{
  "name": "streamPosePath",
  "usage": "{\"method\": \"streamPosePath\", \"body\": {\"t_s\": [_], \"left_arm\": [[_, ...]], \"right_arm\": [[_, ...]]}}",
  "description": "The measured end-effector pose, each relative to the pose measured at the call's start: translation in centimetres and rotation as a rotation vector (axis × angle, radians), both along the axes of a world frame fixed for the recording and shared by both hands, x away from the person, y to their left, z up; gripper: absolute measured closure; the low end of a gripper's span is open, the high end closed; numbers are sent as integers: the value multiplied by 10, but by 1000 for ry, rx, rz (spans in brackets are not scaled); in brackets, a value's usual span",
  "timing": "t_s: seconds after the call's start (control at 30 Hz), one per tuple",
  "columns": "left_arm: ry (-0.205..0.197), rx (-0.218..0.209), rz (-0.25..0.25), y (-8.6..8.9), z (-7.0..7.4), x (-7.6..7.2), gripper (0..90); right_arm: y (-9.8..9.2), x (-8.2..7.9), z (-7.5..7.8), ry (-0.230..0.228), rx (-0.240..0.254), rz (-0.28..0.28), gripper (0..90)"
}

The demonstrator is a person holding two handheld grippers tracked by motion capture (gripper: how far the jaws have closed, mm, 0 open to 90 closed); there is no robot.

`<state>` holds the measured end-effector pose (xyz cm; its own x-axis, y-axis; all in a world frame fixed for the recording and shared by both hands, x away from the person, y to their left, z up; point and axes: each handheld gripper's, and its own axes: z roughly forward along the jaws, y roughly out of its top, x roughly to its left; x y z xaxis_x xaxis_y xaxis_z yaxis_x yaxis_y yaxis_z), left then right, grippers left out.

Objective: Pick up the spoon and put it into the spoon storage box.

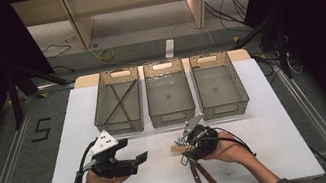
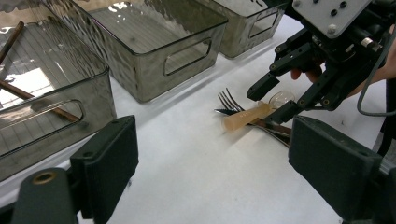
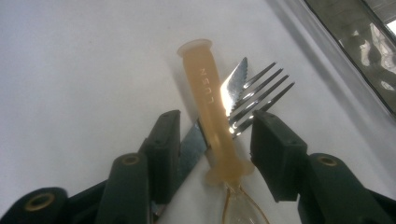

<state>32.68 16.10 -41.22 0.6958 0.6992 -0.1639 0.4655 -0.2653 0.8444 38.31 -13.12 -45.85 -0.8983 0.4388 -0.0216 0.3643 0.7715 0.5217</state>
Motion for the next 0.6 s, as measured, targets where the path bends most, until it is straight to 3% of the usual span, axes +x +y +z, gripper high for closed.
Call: {"method": "streamPosePath", "body": {"t_s": [0.47,0.6], "left_arm": [[-2,8,-7,0,0,0,155],[-1,18,-11,-2,-2,-1,156]], "right_arm": [[15,0,-5,-32,-47,36,644],[17,1,-7,-30,-62,22,660]]}}
